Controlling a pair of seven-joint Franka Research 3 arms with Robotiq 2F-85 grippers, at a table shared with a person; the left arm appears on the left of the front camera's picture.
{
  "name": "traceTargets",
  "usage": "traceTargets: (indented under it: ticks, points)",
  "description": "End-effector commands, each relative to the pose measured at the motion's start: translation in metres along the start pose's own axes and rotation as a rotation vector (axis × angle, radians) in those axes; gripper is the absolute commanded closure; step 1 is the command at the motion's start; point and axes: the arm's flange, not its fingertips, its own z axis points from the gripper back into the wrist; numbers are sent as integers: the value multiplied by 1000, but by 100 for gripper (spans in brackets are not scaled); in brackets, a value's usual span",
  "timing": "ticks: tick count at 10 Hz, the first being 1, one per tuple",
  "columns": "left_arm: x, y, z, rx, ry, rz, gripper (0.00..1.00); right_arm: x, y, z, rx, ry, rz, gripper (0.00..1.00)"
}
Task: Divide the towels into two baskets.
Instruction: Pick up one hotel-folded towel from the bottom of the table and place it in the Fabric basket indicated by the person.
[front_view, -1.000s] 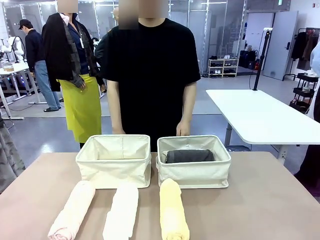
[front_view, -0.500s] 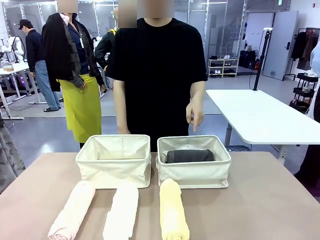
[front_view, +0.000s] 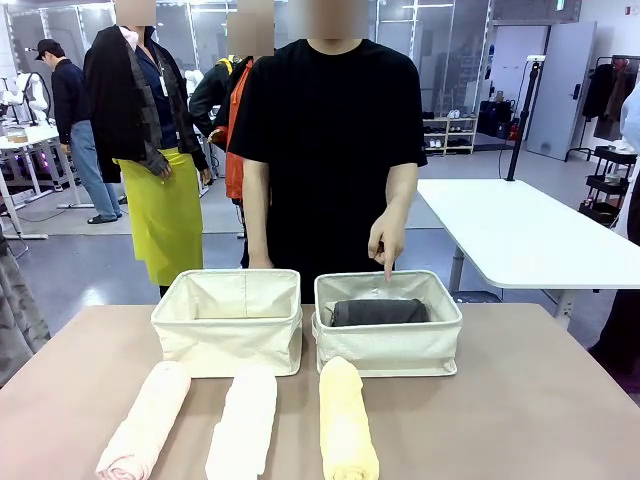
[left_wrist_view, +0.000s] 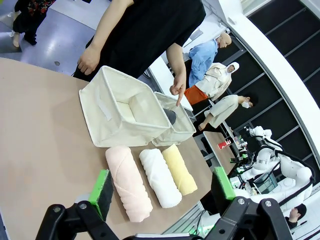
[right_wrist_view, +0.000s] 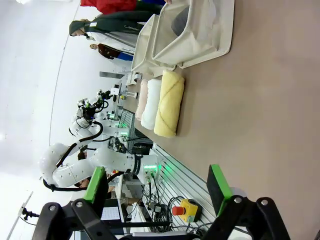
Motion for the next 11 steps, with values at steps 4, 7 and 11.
traceTargets:
  ticks: [4,7,11]
  points:
    - [0,-2,3,-10,-6,-7,0,0,0,0,0,0,0,0]
    - [0,-2,3,-10,-6,-7,0,21,55,-64,-149,192,-41,0]
    - [0,-2,3,-10,-6,-7,0,39,110,-240,-374,364,-143,0]
